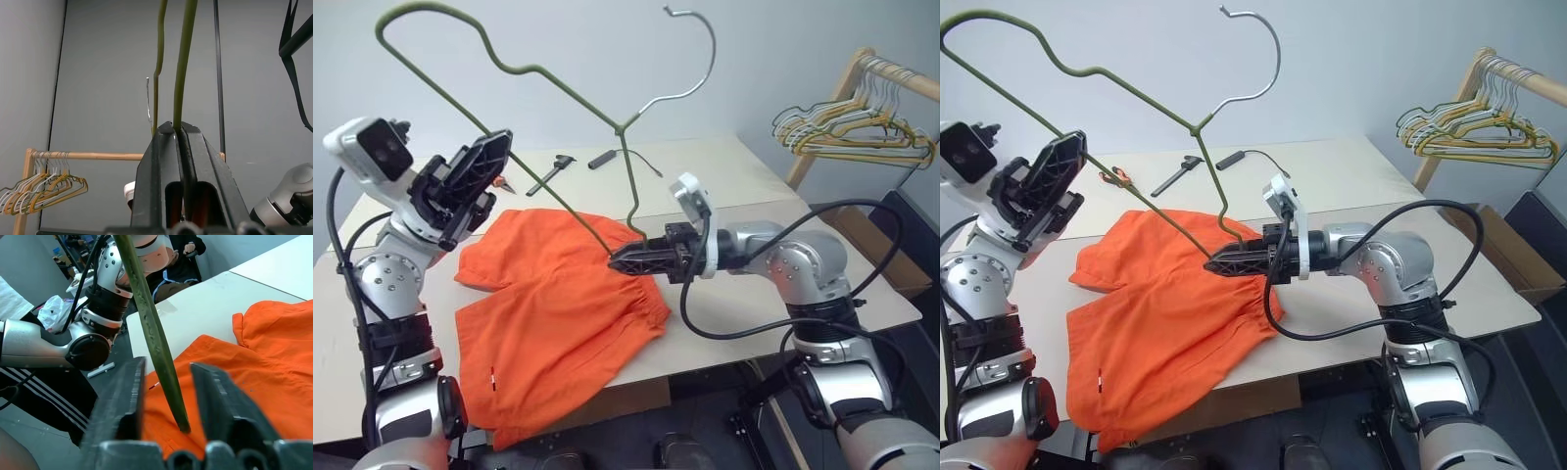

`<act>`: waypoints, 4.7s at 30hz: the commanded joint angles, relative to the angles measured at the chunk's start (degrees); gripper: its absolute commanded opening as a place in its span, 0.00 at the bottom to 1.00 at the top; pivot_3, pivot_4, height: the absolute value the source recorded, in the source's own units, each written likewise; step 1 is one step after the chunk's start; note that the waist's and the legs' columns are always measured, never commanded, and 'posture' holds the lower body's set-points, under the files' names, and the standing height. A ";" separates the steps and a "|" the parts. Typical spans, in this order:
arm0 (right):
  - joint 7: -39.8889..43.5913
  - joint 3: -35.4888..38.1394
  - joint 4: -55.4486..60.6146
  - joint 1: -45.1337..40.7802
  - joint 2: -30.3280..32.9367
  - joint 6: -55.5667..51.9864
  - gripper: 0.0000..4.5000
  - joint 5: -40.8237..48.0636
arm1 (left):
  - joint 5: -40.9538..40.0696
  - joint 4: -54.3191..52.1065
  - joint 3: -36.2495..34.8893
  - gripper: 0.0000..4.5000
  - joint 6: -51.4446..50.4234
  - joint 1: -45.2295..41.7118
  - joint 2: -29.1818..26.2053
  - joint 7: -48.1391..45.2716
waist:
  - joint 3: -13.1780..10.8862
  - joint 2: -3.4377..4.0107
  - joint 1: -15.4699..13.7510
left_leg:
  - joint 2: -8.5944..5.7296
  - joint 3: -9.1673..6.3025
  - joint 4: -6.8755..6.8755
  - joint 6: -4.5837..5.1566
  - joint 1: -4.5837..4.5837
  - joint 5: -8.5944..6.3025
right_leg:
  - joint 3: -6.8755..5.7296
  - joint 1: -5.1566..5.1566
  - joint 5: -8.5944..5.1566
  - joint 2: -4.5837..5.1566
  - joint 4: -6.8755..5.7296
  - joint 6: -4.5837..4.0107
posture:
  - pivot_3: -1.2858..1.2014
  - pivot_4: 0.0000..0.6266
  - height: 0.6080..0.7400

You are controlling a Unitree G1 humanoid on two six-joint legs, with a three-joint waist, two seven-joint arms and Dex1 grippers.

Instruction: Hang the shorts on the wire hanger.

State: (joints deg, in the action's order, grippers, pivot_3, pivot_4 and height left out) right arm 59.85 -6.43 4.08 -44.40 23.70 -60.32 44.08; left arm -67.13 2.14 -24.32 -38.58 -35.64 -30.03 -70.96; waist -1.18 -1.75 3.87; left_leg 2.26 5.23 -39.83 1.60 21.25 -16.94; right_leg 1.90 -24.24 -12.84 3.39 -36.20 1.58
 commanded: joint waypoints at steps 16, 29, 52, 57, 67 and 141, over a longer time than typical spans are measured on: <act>-5.49 7.95 1.00 -0.61 -0.15 -2.97 0.00 5.85 | 25.24 1.26 15.12 0.58 8.64 4.24 -4.37 4.03 | 0.00 0.01 -0.01 | -0.04 0.04 0.01 0.00 -0.01 0.00 | 0.00 0.02 0.00 0.01 0.02 0.00 | 0.50 0.00 1.00; -6.88 11.67 2.95 15.88 20.30 -23.20 0.00 12.05 | 52.04 -1.28 28.82 1.00 27.95 9.91 -17.54 -0.31 | -0.02 0.04 -0.43 | 0.01 0.16 0.07 0.12 0.08 -0.07 | 0.01 -0.06 -0.01 0.06 0.16 -0.01 | 0.50 0.00 1.00; 2.37 1.49 -25.02 15.66 23.92 -27.07 0.00 3.62 | 52.88 -0.32 28.56 1.00 30.36 10.30 -16.19 -0.57 | -0.02 0.05 -0.16 | -0.01 0.17 -0.01 0.16 0.00 -0.09 | 0.18 -0.01 0.03 0.02 0.12 0.10 | 0.50 0.00 1.00; 3.87 0.69 -25.84 14.35 23.17 -25.86 0.00 2.63 | 51.91 -1.90 27.85 1.00 29.60 11.35 -15.84 -0.06 | -0.02 0.05 -0.42 | -0.02 0.16 -0.03 0.16 0.02 -0.09 | 0.18 -0.01 0.05 0.02 0.13 0.13 | 0.51 0.00 1.00; 5.72 -2.05 -24.50 14.12 22.74 -24.72 0.00 1.14 | 51.27 -3.43 27.10 1.00 29.15 13.10 -16.22 1.24 | -0.01 0.06 -1.38 | -0.01 0.16 -0.04 0.18 0.00 -0.10 | 0.18 -0.01 0.05 0.02 0.10 0.14 | 0.51 0.00 1.00; 11.01 -7.24 -28.33 2.78 7.20 34.68 0.00 -38.66 | 60.07 28.79 28.05 1.00 46.31 -15.20 -11.08 2.58 | 0.05 0.27 -1.48 | -0.09 0.55 -0.18 0.01 0.13 0.00 | 0.01 -0.08 0.14 0.04 -0.01 0.14 | 0.52 0.00 1.00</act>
State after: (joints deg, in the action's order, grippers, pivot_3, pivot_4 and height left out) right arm 71.16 -13.25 -28.18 -41.51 30.15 -27.91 5.99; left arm -6.80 28.76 3.62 5.44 -47.57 -39.74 -63.86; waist -1.13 -1.48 2.38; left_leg 2.17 5.80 -40.01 1.61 21.38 -16.95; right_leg 1.89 -24.31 -12.70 3.43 -36.20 1.72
